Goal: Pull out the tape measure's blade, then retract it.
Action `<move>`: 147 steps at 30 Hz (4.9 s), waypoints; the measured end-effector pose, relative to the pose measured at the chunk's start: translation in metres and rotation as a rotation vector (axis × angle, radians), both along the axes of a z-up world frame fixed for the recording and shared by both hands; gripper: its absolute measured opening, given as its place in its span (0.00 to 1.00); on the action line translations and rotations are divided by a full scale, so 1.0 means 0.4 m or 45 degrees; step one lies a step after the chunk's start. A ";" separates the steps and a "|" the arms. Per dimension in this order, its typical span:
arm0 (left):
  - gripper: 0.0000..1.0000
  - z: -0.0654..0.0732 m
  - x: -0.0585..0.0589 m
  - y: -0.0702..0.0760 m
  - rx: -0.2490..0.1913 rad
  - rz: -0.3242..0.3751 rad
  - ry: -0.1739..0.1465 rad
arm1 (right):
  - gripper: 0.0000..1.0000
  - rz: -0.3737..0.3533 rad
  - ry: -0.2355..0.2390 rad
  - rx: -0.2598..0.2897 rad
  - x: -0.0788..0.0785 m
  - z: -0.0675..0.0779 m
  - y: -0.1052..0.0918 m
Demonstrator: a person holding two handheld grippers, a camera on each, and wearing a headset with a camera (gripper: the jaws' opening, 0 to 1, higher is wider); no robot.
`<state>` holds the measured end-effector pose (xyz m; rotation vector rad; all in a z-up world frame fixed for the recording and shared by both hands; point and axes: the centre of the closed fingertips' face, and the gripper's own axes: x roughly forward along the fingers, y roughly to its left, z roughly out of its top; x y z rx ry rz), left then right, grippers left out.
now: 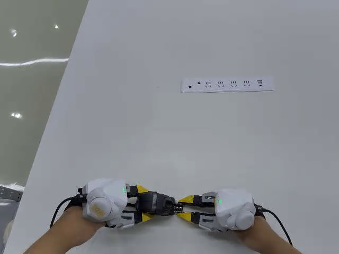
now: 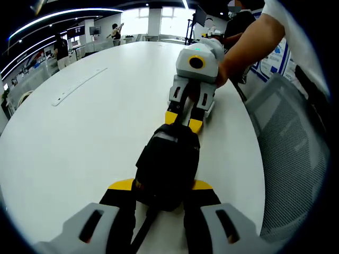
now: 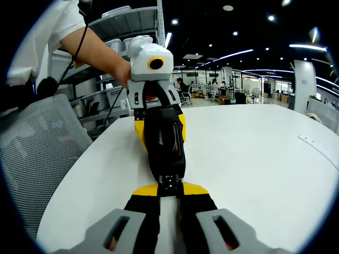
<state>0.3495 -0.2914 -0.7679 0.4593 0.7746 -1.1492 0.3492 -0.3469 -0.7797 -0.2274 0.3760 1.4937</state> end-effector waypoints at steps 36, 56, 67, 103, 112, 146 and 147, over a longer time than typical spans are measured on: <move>0.30 -0.001 0.000 0.001 -0.009 0.011 0.013 | 0.11 0.008 0.028 0.009 -0.002 0.003 -0.007; 0.30 -0.002 0.001 0.001 -0.019 0.023 0.024 | 0.11 0.000 0.034 0.006 -0.002 -0.001 -0.030; 0.30 -0.002 0.000 0.001 -0.015 0.022 0.023 | 0.11 -0.011 0.038 0.007 -0.002 -0.002 -0.045; 0.30 -0.002 0.001 -0.001 -0.022 0.040 0.028 | 0.11 -0.053 0.043 0.011 -0.003 0.005 -0.098; 0.30 -0.003 0.000 -0.001 -0.022 0.040 0.027 | 0.11 -0.062 0.049 0.012 -0.003 0.004 -0.111; 0.30 -0.001 -0.001 -0.004 -0.024 0.044 0.028 | 0.11 -0.107 0.069 0.017 -0.002 0.005 -0.166; 0.30 -0.001 -0.001 -0.004 -0.024 0.045 0.029 | 0.11 -0.108 0.071 0.018 -0.002 0.004 -0.167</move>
